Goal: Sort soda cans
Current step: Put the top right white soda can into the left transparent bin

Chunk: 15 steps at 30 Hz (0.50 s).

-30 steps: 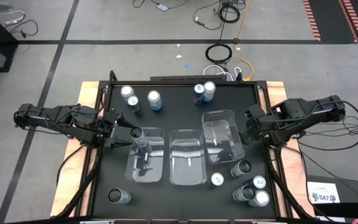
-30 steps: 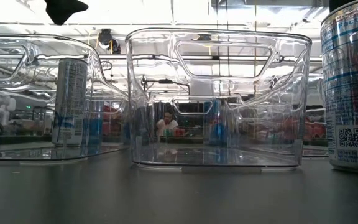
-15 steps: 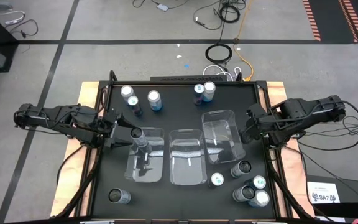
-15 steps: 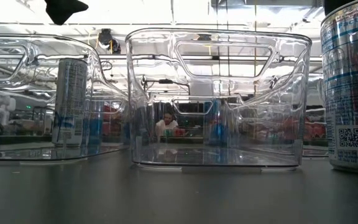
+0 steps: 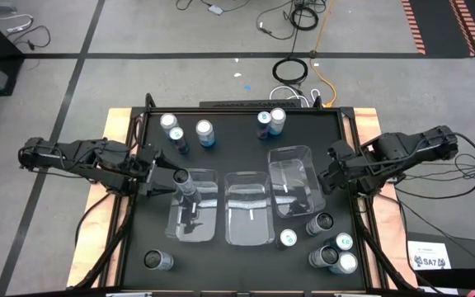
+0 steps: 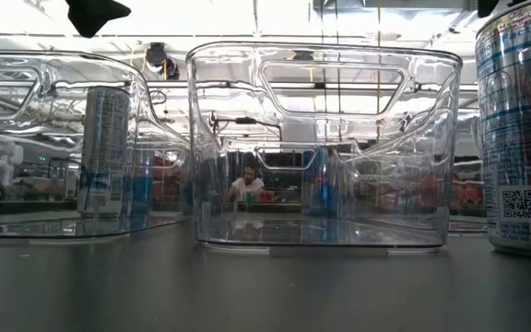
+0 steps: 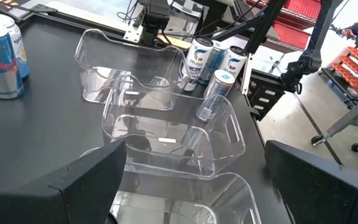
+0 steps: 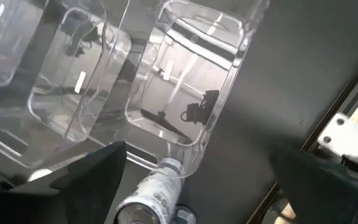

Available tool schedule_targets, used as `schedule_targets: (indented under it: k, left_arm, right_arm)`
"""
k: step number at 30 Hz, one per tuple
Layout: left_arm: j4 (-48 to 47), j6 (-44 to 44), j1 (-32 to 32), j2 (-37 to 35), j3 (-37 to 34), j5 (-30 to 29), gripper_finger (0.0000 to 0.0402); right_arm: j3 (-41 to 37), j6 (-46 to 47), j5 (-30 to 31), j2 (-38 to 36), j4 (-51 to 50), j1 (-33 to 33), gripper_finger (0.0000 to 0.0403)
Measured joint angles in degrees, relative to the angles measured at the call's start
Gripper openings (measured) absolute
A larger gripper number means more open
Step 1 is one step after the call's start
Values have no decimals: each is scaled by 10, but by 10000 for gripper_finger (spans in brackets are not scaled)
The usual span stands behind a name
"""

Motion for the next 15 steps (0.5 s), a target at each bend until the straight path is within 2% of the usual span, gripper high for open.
schedule_targets:
  k: [5, 8, 15]
  left_arm:
    - [0, 2, 0, 0, 0, 0, 391]
    - [0, 1, 0, 0, 0, 0, 391]
    - [0, 1, 0, 0, 0, 0, 391]
  right_arm:
    - [0, 37, -1, 4, 6, 11, 369]
    - [0, 55, -27, 15, 12, 25, 367]
    - [0, 129, -62, 85, 13, 92, 366]
